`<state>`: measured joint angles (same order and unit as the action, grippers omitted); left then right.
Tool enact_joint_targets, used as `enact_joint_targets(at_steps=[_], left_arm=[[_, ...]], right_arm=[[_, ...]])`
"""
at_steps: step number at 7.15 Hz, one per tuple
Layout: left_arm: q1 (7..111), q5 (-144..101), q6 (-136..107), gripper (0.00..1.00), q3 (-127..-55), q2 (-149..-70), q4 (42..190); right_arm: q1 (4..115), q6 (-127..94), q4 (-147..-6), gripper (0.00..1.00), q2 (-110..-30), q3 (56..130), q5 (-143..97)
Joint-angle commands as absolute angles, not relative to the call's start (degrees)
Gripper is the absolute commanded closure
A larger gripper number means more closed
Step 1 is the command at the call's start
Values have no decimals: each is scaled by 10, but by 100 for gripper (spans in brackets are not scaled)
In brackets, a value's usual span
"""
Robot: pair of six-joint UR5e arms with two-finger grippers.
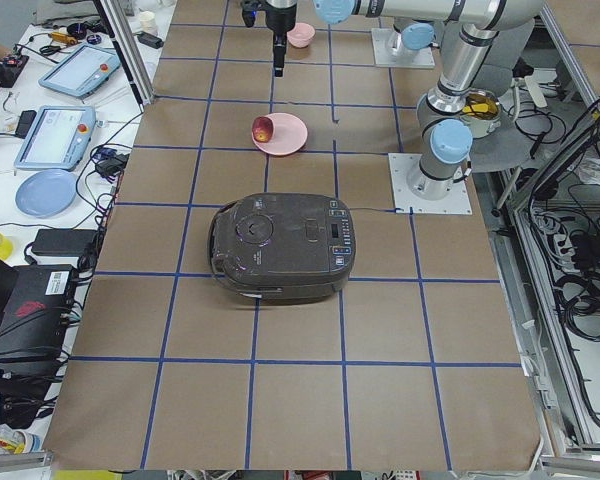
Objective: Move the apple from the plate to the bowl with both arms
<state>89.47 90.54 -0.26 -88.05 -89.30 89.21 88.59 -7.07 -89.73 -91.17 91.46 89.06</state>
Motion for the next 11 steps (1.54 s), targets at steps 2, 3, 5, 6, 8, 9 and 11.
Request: enact_joint_targets(at_steps=[2,3,5,6,8,9,11], left_arm=[[906,907,-3,0,-880,-907,889],[911,907,-3,0,-879,-905,889],[912,905,-3,0,-886,-915,866],[912,899,-2,0,-892,-938,803],[913,902,-9,0,-898,-975,792],[915,899,-12,0,-903,-997,780],[925,900,-11,0,-965,-1045,653]], right_arm=[[886,-70,-883,0,-911,914,892],[886,-70,-883,0,-911,914,892],[878,-56,-896,0,-904,914,892],[875,-32,-896,0,-902,915,900],[840,-15,-896,0,-870,915,946],[792,17,-891,0,-849,916,958],[707,208,-902,0,-804,953,929]])
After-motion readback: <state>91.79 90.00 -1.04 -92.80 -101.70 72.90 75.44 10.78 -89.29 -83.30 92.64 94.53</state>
